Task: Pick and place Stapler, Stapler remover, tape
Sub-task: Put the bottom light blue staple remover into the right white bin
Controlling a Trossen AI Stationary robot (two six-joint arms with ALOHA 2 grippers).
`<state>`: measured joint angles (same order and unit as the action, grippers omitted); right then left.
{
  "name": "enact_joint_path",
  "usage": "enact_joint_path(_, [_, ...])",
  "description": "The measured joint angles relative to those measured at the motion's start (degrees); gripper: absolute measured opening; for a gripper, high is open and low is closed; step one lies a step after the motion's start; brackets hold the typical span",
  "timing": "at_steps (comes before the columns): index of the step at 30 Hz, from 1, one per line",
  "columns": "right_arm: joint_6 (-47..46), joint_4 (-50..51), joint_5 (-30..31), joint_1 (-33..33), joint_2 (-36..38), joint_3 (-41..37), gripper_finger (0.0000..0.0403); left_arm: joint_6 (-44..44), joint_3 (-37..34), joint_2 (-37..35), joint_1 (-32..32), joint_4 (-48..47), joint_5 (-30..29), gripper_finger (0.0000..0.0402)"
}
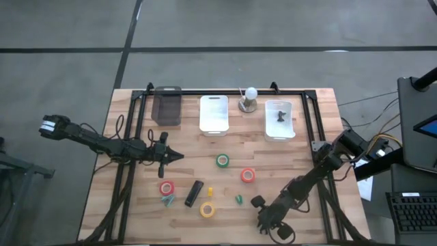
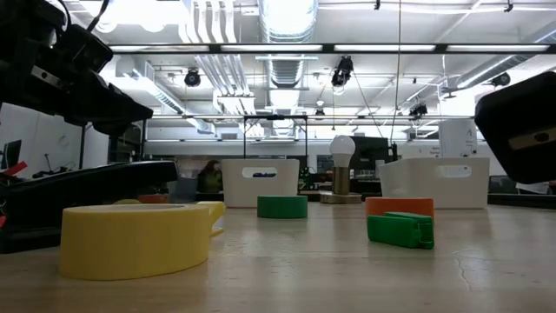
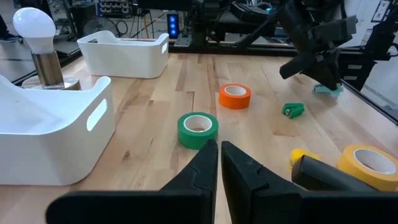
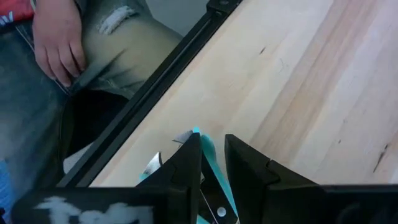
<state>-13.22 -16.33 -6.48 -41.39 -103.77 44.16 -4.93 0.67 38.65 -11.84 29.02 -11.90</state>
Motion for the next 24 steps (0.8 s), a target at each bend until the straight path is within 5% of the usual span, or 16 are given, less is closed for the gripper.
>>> enact_joint_path(12, [-2.1,0.5,0.0,0.1,0.0,0.2,0.0012,0.0,0.0,0.0,0.0,-0.4,0.0,0.0023])
enact_joint_path(24, [-3.3,2.4,4.4,3.4,3.9,0.0,0.0008,0.0,0.0,0.0,0.0,-0.4,0.0,0.0023])
